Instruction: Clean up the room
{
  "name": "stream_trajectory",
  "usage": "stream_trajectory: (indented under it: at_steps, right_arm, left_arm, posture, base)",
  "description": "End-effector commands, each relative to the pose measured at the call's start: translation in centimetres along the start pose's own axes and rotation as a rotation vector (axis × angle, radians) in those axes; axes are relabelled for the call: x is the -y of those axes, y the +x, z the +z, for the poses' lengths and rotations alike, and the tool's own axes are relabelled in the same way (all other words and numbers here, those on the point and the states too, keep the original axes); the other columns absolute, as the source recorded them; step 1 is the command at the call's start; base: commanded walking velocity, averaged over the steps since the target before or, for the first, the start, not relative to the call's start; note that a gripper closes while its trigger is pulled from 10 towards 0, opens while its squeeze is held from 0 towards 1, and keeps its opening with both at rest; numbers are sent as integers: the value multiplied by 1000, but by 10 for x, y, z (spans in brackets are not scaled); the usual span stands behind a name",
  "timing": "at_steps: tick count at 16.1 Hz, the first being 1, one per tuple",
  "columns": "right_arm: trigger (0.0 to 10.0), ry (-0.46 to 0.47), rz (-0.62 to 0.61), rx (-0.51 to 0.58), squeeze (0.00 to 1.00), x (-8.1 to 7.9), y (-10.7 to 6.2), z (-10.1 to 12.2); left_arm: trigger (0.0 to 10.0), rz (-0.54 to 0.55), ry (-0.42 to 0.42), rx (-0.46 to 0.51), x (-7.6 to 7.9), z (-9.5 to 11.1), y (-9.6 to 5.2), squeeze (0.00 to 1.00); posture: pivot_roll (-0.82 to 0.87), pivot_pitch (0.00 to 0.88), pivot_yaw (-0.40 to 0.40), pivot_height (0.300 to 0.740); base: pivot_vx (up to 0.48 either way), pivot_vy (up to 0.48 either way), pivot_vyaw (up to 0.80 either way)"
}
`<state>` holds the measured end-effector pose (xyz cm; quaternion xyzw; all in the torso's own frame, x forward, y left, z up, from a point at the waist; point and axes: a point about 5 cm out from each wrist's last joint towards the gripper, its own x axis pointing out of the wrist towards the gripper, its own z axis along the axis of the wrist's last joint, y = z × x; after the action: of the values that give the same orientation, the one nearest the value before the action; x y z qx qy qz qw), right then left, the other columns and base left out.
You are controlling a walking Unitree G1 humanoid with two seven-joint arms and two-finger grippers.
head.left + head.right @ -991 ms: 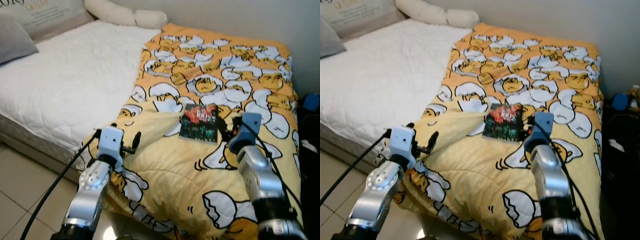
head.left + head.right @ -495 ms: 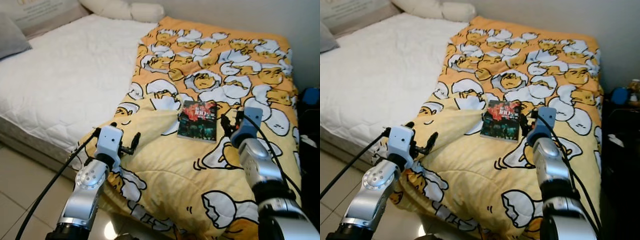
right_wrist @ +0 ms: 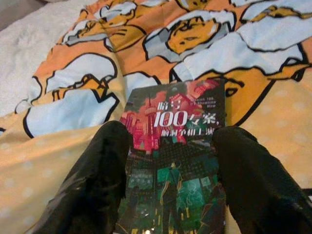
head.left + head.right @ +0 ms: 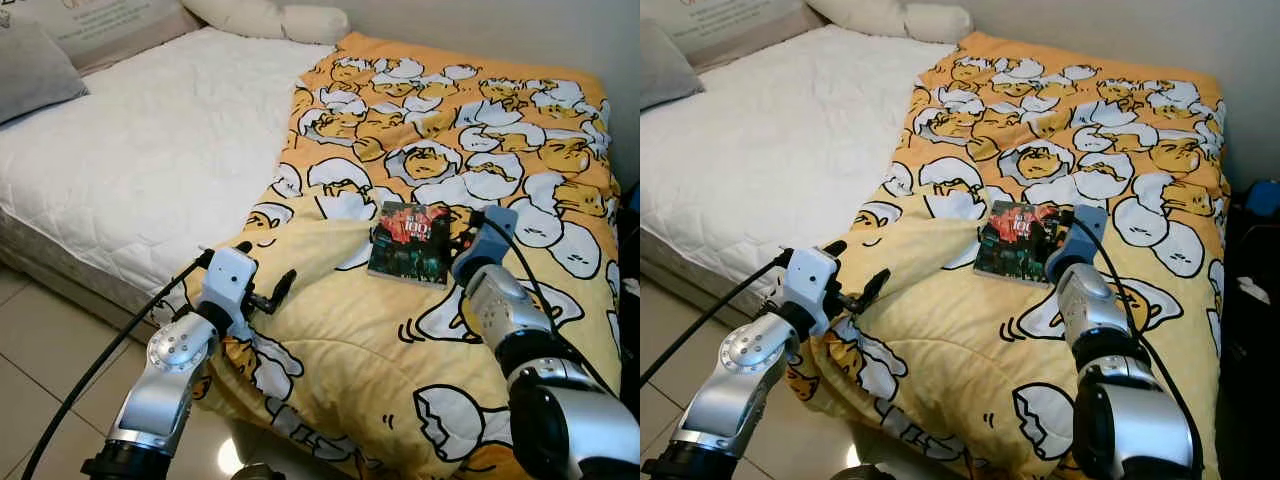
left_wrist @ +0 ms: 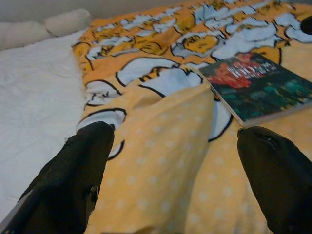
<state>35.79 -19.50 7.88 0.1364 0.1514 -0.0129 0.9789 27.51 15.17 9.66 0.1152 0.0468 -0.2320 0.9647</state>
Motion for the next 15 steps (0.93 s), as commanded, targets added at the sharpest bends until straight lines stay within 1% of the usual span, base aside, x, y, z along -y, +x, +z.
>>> stream_trajectory:
  at_steps: [1,2,3,4,5,6,7,8,9,10,11,12,13,15]
  right_arm:
    - [10000,-23,-49,9,1000,6,1,5]
    - [10000,-33,-63,7,1000,6,1,5]
    - [10000,-35,-58,20,0,5,1,5]
    - [10000,-20,-29,38,0,3,0,4]
    - [10000,-1,-5,58,0,2,-2,1]
    - [10000,-9,25,91,0,1,-7,-2]
    - [10000,-12,37,97,0,0,-9,-5]
    - [10000,-37,81,127,0,-6,-18,-12]
    - [10000,-74,151,136,0,-16,-28,-21]
    - [10000,-84,168,132,0,-19,-31,-24]
    - [10000,-100,210,119,0,-26,-39,-33]
    - [10000,-104,232,111,0,-29,-43,-38]
    - [10000,-59,224,101,0,-29,-47,-41]
    - [10000,-59,226,96,0,-29,-54,-42]
  left_arm:
    - [10000,-4,6,10,-4,5,-3,749]
    - [10000,-5,8,8,-4,5,-4,749]
    - [10000,15,-10,5,-3,4,-7,745]
    - [10000,64,-27,6,-4,3,-9,749]
    - [10000,139,-47,9,-6,1,-11,749]
    - [10000,212,-76,-2,-9,-2,-13,757]
    - [10000,230,-83,-6,-9,-3,-13,757]
    - [10000,248,-89,-5,-8,-3,-14,761]
    - [10000,242,-82,-9,-4,-4,-14,757]
    - [10000,240,-78,-10,-3,-4,-15,761]
    - [10000,240,-77,-10,-1,-5,-14,765]
    - [10000,243,-74,-8,1,-5,-13,757]
    - [10000,242,-78,-7,2,-4,-12,749]
    - [10000,238,-71,-18,4,-6,-12,745]
  posture:
    - [70,0,48,740]
    - [70,0,47,740]
    - [72,0,39,740]
    - [70,0,34,740]
    - [68,0,32,740]
    - [67,0,29,740]
    - [61,0,27,740]
    - [60,0,28,740]
    - [53,0,32,740]
    - [53,0,32,740]
    - [39,0,34,740]
    - [35,0,32,740]
    - [33,0,29,740]
    - [29,0,22,740]
  base:
    - [0,0,0]
    - [0,0,0]
    - [0,0,0]
    - [0,0,0]
    - [0,0,0]
    - [0,0,0]
    - [0,0,0]
    - [0,-480,800]
    - [0,-480,800]
    - [0,-480,800]
    - [0,-480,800]
    - [0,-480,744]
    - [0,0,0]
    - [0,0,0]
